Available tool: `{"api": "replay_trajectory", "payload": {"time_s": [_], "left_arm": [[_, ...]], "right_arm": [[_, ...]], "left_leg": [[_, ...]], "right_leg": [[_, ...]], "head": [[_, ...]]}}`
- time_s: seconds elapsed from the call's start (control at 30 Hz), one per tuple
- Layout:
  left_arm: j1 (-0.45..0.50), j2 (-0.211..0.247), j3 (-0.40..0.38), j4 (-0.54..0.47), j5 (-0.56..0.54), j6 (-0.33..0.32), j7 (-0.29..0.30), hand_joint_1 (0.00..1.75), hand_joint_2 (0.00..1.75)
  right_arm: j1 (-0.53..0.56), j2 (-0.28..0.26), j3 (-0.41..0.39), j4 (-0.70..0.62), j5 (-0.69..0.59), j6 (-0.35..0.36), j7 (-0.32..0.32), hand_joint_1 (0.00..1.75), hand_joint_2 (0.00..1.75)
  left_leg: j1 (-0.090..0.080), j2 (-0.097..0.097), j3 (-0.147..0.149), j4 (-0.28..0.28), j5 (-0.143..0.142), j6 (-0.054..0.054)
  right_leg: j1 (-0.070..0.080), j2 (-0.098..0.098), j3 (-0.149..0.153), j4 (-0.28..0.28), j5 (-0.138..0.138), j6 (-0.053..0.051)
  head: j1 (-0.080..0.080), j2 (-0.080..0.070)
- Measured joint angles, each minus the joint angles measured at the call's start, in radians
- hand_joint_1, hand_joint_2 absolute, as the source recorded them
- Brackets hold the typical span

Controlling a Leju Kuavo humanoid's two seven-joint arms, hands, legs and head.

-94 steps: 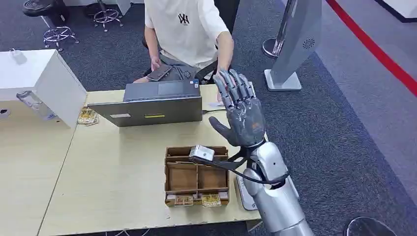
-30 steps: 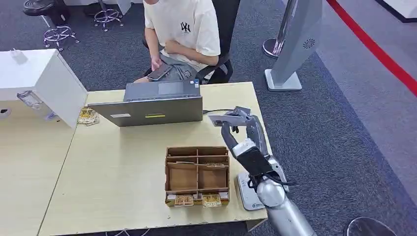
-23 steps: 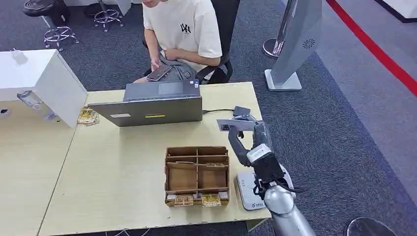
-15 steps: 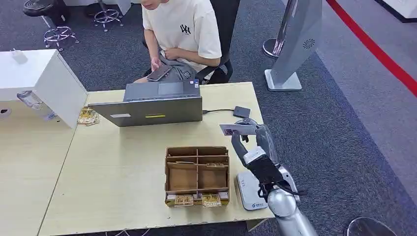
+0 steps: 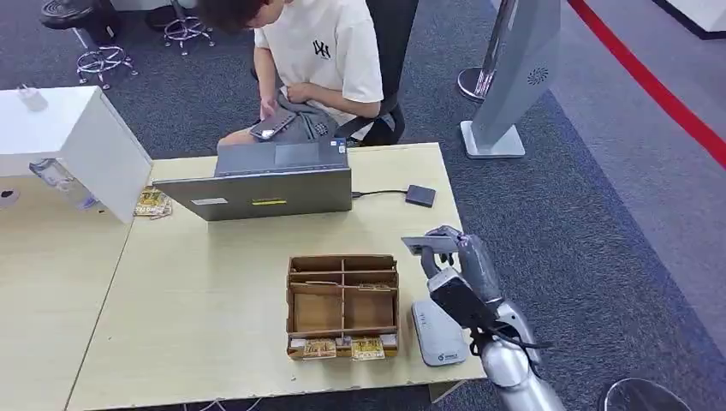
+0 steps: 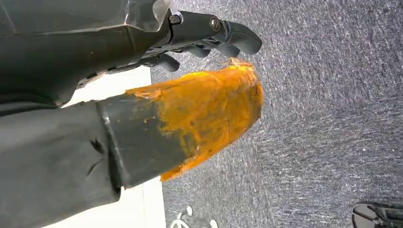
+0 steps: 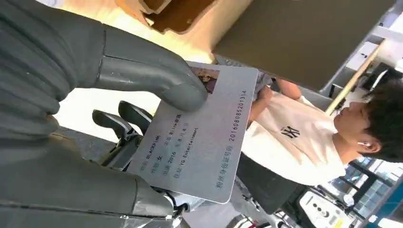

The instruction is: Pass the card to the sensor for recognition and then transmit it.

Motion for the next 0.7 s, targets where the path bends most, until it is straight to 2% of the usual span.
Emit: {"api": "replay_trajectory", "payload": {"time_s": [0.23,0.43,0.7], "left_arm": [[0.001,-0.001,0.011,0.0,0.009,0.001,-0.002,0.0,0.0],[0.002,0.0,0.016,0.0,0.01,-0.002,-0.009,0.0,0.0],[0.002,0.001,0.022,0.0,0.009,-0.005,-0.011,0.0,0.0]], "right_arm": [[0.002,-0.028,-0.081,0.035,-0.113,0.106,-0.001,1.75,1.75],[-0.068,-0.098,-0.184,0.186,-0.234,0.362,-0.041,1.75,1.75],[-0.153,-0.172,-0.247,0.343,-0.289,0.55,-0.092,1.75,1.75]], "left_leg": [[0.0,0.0,0.0,0.0,0.0,0.0],[-0.001,0.0,0.0,0.0,0.0,0.001],[-0.001,0.0,0.0,0.001,0.0,0.001]], "right_leg": [[0.0,0.0,0.0,0.0,0.0,0.0],[-0.001,0.0,0.0,0.0,0.0,0.0],[-0.001,0.0,0.0,0.0,0.0,0.0]], "head": [[0.0,0.0],[0.0,0.0],[0.0,0.0]]}}
